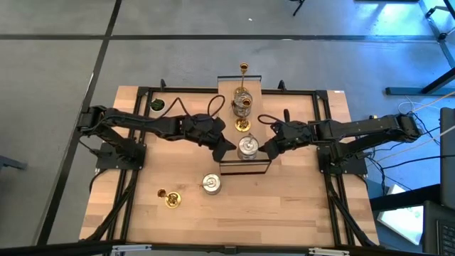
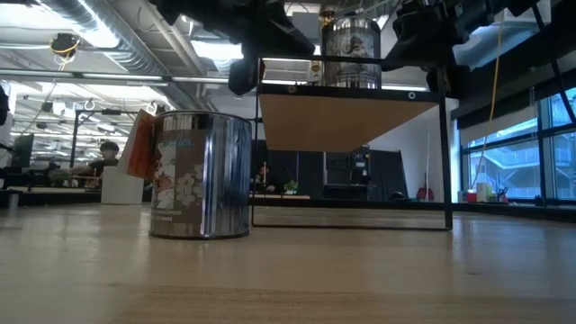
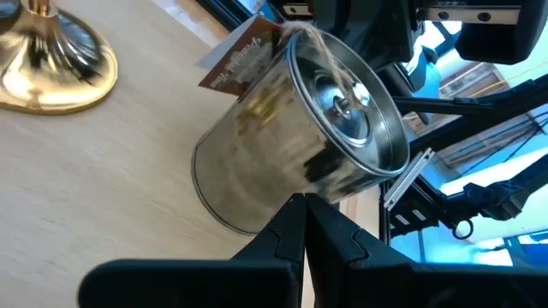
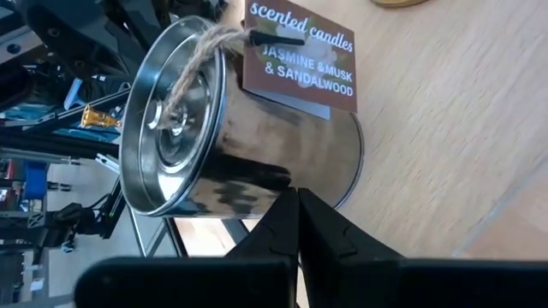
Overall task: Pick & Place candle stick holders
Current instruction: Put the right silver scented candle on the shelf, then put the silver scented candle on the shelf
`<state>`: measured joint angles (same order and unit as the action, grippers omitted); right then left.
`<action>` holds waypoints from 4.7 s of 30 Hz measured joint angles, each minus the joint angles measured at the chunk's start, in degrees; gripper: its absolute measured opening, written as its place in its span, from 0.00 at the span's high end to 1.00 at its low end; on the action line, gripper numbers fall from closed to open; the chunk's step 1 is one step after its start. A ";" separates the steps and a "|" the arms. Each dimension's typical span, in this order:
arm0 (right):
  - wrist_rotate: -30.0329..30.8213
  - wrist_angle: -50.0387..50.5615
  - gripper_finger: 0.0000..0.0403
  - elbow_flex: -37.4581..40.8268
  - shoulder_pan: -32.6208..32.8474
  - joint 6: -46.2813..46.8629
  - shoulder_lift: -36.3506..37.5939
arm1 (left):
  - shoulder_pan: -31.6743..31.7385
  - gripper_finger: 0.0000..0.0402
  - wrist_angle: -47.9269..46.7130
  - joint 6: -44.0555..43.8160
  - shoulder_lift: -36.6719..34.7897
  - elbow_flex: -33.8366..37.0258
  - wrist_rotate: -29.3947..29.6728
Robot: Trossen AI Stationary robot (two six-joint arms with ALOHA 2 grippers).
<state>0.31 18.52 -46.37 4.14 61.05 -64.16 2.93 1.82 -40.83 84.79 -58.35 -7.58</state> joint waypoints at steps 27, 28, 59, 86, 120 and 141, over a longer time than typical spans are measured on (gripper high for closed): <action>-3.46 -1.17 0.99 0.00 -1.58 -1.14 0.00 | 0.13 1.00 6.53 -2.47 5.49 0.00 -7.70; -3.37 -1.18 0.99 0.00 -1.79 -1.45 -0.01 | 0.13 1.00 6.73 -2.46 5.49 0.00 -7.71; -2.19 1.34 1.00 -0.02 -4.86 -3.49 -1.75 | 3.63 1.00 4.51 -0.88 5.33 0.00 -7.55; -2.06 -0.99 1.00 0.02 -8.87 -7.15 -1.73 | 5.99 1.00 1.34 -0.38 5.27 0.00 -8.37; -1.92 -0.16 1.00 0.07 -9.43 -7.49 -0.59 | 6.67 1.00 -1.59 0.80 2.34 0.00 -5.43; 8.28 23.98 1.00 -23.58 -9.91 -15.38 0.11 | 7.40 1.00 -8.81 4.12 -2.84 -0.02 0.33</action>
<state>8.59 42.49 -69.94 -5.77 45.68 -64.05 10.33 -6.99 -36.71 81.96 -58.37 -7.25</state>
